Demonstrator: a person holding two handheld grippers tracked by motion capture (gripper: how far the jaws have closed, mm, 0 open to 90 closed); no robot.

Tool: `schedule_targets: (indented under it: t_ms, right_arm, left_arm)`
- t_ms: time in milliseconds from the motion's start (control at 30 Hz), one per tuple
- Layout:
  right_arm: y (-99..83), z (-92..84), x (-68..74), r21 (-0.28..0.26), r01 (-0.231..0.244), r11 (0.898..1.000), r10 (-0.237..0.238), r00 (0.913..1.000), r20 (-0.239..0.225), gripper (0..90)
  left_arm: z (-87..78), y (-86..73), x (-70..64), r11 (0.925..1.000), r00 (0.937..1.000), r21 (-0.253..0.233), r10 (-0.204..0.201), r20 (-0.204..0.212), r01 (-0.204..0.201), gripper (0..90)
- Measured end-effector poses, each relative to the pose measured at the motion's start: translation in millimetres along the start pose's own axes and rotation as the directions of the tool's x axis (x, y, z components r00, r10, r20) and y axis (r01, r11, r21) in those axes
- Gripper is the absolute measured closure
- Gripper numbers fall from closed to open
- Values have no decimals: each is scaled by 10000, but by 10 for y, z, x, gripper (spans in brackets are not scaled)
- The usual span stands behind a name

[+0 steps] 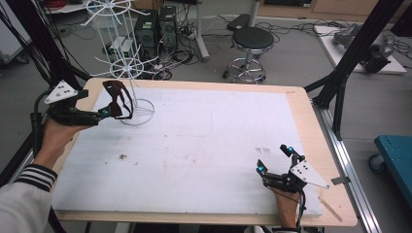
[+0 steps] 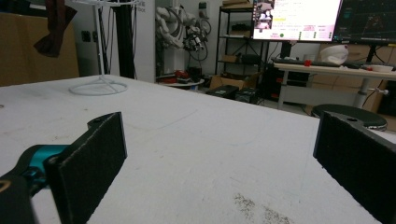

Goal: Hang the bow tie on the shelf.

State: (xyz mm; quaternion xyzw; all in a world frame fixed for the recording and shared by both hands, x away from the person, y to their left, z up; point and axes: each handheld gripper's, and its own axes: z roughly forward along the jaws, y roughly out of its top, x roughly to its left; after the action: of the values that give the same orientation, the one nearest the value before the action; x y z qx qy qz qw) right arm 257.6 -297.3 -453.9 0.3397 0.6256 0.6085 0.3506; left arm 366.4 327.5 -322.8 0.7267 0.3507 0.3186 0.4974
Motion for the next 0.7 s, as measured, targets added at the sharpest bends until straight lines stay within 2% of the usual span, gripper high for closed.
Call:
schedule_targets:
  t_ms: [100, 167, 233, 333, 400, 567, 700]
  right_arm:
    - [-1, 0, 0, -10, -26, 10000, 26, 10000, 9, 19]
    - [-1, -1, 2, 4, -26, 10000, 26, 10000, 10, 19]
    - [1, 0, -1, -2, 35, 10000, -35, 10000, 25, 19]
    - [1, 0, 0, -10, 54, 10000, -54, 10000, 38, 19]
    - [-1, -1, 3, -57, 81, 10000, -81, 9999, 62, 19]
    - [-2, -6, 4, -69, 24, 10000, -24, 10000, 71, 19]
    - [-2, -4, -5, -102, 73, 9999, -72, 9999, 74, 19]
  left_arm:
    - [-79, -42, -67, 9992, 9993, -400, -34, 360, 49, 17]
    - [-138, -103, -168, 9966, 9975, -825, -2, 704, 60, 17]
    - [-188, -183, -273, 9910, 9949, -1336, 98, 1003, 37, 17]
    - [-257, -343, -448, 9766, 9894, -2121, -46, 1448, 356, 17]
    - [-272, -426, -546, 9722, 9858, -2308, -11, 1679, 404, 17]
    - [-273, -631, -773, 9660, 9800, -2579, 348, 1962, 173, 17]
    - [-241, -776, -888, 9625, 9744, -2710, 519, 2186, 95, 17]
